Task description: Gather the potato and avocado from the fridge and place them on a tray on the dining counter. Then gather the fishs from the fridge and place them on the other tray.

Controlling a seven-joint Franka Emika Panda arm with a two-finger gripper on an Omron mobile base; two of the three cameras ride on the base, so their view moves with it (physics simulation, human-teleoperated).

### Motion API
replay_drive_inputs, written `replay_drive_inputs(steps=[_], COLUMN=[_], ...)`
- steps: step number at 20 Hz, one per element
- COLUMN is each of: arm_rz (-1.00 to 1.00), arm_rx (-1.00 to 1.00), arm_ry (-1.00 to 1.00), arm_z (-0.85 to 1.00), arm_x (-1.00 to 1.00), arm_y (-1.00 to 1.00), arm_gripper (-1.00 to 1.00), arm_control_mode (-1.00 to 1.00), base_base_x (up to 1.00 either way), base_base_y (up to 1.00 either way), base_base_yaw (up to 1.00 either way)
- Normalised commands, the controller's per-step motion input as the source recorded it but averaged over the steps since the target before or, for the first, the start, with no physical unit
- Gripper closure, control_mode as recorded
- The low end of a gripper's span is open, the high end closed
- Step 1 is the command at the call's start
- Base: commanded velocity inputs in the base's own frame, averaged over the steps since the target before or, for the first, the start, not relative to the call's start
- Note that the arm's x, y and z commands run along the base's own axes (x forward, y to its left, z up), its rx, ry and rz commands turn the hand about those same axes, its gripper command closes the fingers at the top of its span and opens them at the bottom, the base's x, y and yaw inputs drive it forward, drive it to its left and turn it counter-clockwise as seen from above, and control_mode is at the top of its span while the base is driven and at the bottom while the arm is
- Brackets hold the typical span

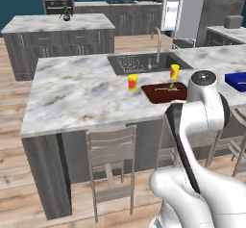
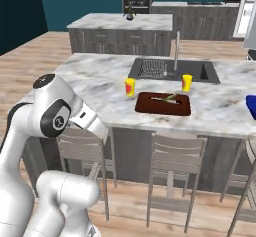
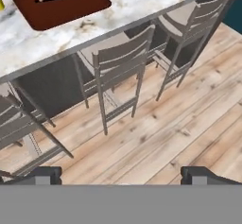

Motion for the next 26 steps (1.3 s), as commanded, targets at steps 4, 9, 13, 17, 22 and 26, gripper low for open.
replay_drive_inputs(steps=[4,9,13,17,22,26], arm_rz=[0.00,0.00,0.00,0.00,0.00,0.00], arm_rx=[0.00,0.00,0.00,0.00,0.00,0.00], arm_ry=[0.00,0.00,0.00,0.00,0.00,0.00], arm_z=[0.00,0.00,0.00,0.00,0.00,0.00], arm_x=[0.00,0.00,0.00,0.00,0.00,0.00], arm_y=[0.00,0.00,0.00,0.00,0.00,0.00], arm_gripper=[-1.00,-1.00,-1.00,-1.00,-1.00,-1.00], arm_control_mode=[1.00,1.00,1.00,1.00,1.00,1.00], base_base_x=[0.00,0.10,0.32,0.48,0.40,0.19], base_base_y=[1.00,1.00,1.00,1.00,1.00,1.00], base_base_yaw=[-0.06,-0.11,-0.19,-0.26,-0.30,-0.35])
